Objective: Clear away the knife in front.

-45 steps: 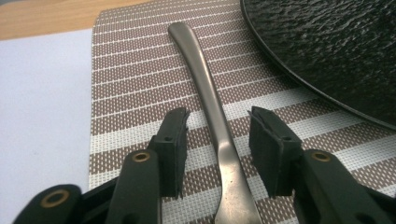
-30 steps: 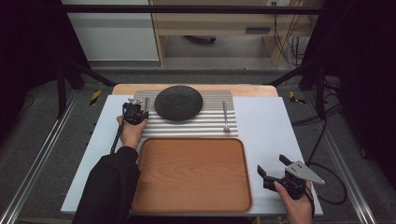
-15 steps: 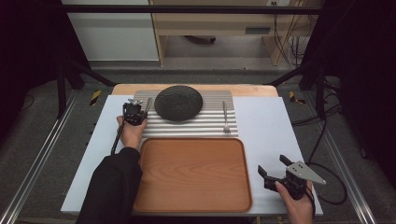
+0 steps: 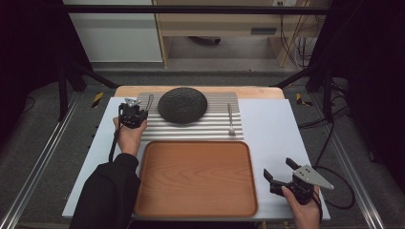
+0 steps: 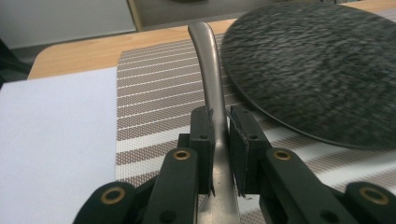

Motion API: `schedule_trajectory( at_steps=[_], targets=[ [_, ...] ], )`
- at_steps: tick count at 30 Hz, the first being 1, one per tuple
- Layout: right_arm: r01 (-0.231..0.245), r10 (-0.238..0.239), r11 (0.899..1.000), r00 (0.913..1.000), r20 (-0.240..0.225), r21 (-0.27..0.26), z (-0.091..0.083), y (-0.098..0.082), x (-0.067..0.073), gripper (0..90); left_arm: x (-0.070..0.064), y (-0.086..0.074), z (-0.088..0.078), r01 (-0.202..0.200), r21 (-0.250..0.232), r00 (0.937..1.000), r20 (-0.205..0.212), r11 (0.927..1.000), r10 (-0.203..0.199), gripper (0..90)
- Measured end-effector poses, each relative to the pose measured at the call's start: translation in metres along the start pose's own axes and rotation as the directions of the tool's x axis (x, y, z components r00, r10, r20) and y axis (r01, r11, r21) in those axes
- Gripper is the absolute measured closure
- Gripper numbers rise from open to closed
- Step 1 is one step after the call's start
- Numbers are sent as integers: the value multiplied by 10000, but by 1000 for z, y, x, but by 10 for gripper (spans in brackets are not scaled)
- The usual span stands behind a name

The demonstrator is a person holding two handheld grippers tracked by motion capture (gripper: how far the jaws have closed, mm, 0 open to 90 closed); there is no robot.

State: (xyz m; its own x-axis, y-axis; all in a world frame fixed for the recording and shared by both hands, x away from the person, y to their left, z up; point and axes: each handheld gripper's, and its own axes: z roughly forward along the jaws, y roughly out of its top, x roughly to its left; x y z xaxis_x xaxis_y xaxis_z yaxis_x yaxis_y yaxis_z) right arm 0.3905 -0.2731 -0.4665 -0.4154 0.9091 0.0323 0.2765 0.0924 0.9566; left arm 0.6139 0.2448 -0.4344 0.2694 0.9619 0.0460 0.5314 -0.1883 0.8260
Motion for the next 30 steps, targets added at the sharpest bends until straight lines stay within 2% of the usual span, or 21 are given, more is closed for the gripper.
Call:
schedule_trajectory(
  at_steps=[3, 7, 12, 16, 19, 21, 25, 27, 30],
  targets=[
    [24, -25, 10000, 10000, -59, -2, 1, -1, 2, 68, -6, -1, -14, -83, -56, 10000, 11, 9999, 83, 801],
    [-251, 250, 9997, 9995, -185, -34, 4, -3, 4, 69, -17, -2, -31, -191, -80, 9997, 132, 9998, 192, 801],
    [-134, 126, 9998, 9988, -466, -175, 5, -2, 11, 61, -30, -3, -55, -1, -178, 9995, 328, 9998, 7, 801],
    [-55, 32, 9996, 9968, -800, -294, 3, -1, 19, 55, -47, -8, -76, -61, -96, 9988, 495, 9999, 66, 801],
    [51, -90, 9993, 9946, -1032, -379, 3, 0, 23, 59, -59, -13, -89, 343, -233, 9979, 560, 9991, -330, 801],
    [-115, 52, 9987, 9916, -1290, -488, 4, 1, 23, 58, -67, -14, -94, 277, -188, 9986, 458, 9994, -268, 801],
    [-323, 228, 9975, 9890, -1459, -630, 0, 3, 23, 60, -82, -19, -110, 320, -295, 9993, 201, 9991, -314, 801],
    [-480, 366, 9963, 9874, -1542, -707, -2, 4, 24, 60, -86, -22, -115, 279, -347, 9993, 238, 9990, -271, 801],
    [-316, 210, 9975, 9863, -1637, -627, -1, 4, 27, 59, -91, -26, -120, 264, -373, 9994, 236, 9990, -256, 801]
  ],
)
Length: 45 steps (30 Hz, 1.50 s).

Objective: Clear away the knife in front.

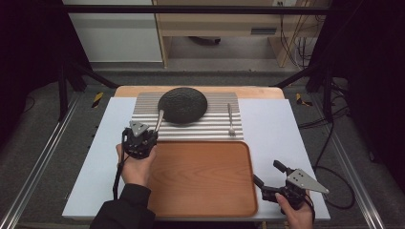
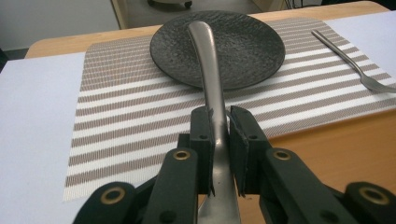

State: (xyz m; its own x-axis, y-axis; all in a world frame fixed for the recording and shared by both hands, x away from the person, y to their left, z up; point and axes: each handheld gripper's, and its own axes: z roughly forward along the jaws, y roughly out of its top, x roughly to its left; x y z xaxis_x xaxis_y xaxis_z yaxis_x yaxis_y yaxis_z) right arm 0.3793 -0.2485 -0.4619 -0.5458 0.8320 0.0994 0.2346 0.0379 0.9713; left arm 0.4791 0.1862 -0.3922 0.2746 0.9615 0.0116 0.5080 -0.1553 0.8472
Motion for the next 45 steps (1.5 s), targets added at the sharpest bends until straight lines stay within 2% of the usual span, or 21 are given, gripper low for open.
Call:
schedule_trajectory(
  at_steps=[4, 9, 12, 16, 18, 24, 29, 38, 45],
  targets=[
    [65, -65, 10000, 10000, 10, -5, 2, 2, 1, 58, -9, -4, -6, -194, 117, 9998, 56, 9997, 193, 801],
    [310, -307, 9992, 9994, -129, 269, 6, 1, 7, 56, -18, -13, -13, 71, 79, 10000, 21, 9999, -71, 801],
    [643, -633, 9969, 9977, -231, 454, 8, 0, 13, 54, -25, -21, -15, 119, 256, 9999, 66, 9996, -120, 801],
    [672, -657, 9968, 9973, -337, 443, 7, 0, 13, 54, -34, -34, -16, -2, 548, 9999, 128, 9985, -5, 801],
    [615, -601, 9972, 9977, -319, 432, 7, 0, 12, 54, -37, -41, -18, 64, 598, 9999, 134, 9982, -72, 801],
    [543, -531, 9977, 9982, -289, 415, 6, 0, 11, 53, -39, -54, -23, 424, 629, 9989, 157, 9971, -434, 801],
    [483, -475, 9980, 9986, -217, 396, 6, -1, 9, 52, -40, -61, -24, 566, 679, 9981, 192, 9961, -580, 801],
    [930, -931, 9942, 9957, -7, 545, 7, -2, 7, 50, -39, -68, -21, 686, 901, 9975, 117, 9936, -699, 801],
    [891, -894, 9946, 9960, 35, 537, 6, -2, 5, 51, -35, -73, -19, 965, 1159, 9953, -76, 9886, -963, 801]
  ],
)
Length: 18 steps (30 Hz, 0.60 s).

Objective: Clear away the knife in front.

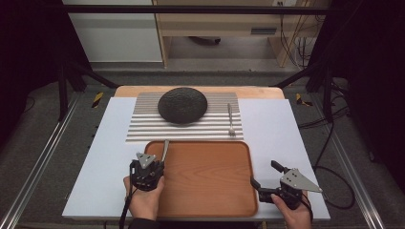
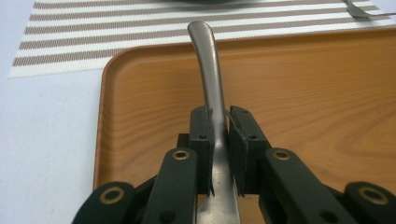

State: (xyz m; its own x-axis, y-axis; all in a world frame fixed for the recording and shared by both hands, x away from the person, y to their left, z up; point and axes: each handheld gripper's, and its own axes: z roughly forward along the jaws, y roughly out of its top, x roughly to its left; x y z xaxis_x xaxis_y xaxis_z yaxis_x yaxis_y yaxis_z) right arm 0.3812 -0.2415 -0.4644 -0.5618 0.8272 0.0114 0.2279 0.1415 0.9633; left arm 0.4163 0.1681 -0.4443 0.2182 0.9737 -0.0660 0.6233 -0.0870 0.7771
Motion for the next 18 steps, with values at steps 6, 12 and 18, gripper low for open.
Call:
schedule_trajectory(
  at_steps=[6, 12, 18],
  targets=[
    [23, -23, 10000, 10000, -93, 72, 1, 0, 0, 51, 12, -4, 9, 366, 500, 9990, -258, 9981, -353, 801],
    [-29, 31, 10000, 9999, -129, 79, 1, 0, 0, 54, 22, -8, 12, 610, 641, 9974, -433, 9961, -583, 800],
    [-60, 61, 9999, 9999, -139, 110, 1, -1, -1, 54, 25, -8, 14, 568, 679, 9965, -644, 9961, -524, 800]
  ],
)
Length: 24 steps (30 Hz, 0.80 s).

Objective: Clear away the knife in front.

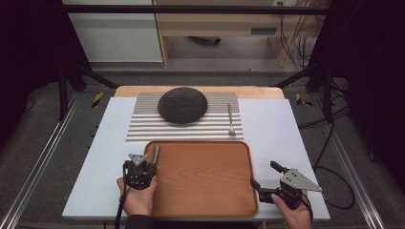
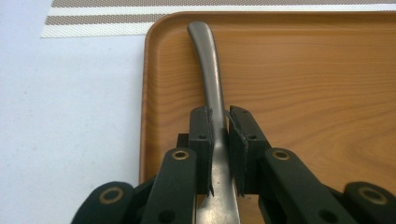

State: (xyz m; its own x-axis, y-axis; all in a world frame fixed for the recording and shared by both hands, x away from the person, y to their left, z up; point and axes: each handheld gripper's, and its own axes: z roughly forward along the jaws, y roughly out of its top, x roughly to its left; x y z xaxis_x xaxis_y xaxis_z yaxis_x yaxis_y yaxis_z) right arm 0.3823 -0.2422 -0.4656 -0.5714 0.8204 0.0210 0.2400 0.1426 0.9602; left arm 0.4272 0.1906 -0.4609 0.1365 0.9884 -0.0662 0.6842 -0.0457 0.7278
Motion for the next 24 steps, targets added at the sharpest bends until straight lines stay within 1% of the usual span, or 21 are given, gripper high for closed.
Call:
schedule_trajectory(
  at_steps=[3, 7, 9, 12, 14, 15, 16, 17, 19, 20, 22, 23, 24],
  targets=[
    [-21, 21, 10000, 10000, -34, 23, 0, 0, 0, 55, 2, 0, 0, 32, 4, 10000, -8, 10000, -32, 800],
    [-1, 2, 10000, 10000, -43, 45, 1, 0, 0, 55, 4, 0, 2, 181, -1, 9998, -5, 9998, -181, 800],
    [32, -31, 10000, 10000, -49, 69, 1, -1, 1, 55, 4, -1, 3, 142, 63, 9999, -2, 9999, -142, 800],
    [26, -25, 9999, 10000, -66, 107, 2, -1, 1, 55, 4, -3, 4, 230, 1, 9997, -52, 9997, -230, 799],
    [-2, 4, 9999, 10000, -94, 120, 2, -1, 1, 55, 5, -4, 5, 334, 136, 9994, 92, 9993, -336, 798],
    [29, -28, 9999, 9999, -101, 115, 3, -1, 1, 55, 5, -5, 4, 402, -6, 9991, 109, 9992, -402, 801],
    [-1, 3, 9999, 9999, -134, 151, 3, -1, 1, 55, 5, -5, 3, 294, -137, 9996, 35, 9995, -293, 811],
    [15, -13, 9999, 9999, -130, 146, 3, -1, 1, 55, 4, -4, 1, 135, -226, 9999, -65, 9997, -136, 765],
    [13, -12, 9999, 9999, -99, 128, 2, -1, 0, 54, 4, -1, -4, -130, -438, 9999, -20, 9990, 129, 699],
    [9, -8, 9999, 10000, -90, 133, 2, -1, 0, 55, 5, 0, -7, -307, -573, 9995, -97, 9979, 302, 686],
    [38, -37, 9999, 10000, -73, 151, 2, -2, 0, 55, 9, 3, -11, -454, -940, 9990, -107, 9945, 445, 637],
    [37, -37, 9999, 10000, -52, 147, 2, -2, 0, 54, 11, 4, -13, -511, -994, 9986, -145, 9937, 499, 618],
    [37, -37, 9999, 10000, -40, 147, 2, -2, -1, 54, 15, 6, -15, -560, -1210, 9984, -34, 9911, 560, 605]
  ],
)
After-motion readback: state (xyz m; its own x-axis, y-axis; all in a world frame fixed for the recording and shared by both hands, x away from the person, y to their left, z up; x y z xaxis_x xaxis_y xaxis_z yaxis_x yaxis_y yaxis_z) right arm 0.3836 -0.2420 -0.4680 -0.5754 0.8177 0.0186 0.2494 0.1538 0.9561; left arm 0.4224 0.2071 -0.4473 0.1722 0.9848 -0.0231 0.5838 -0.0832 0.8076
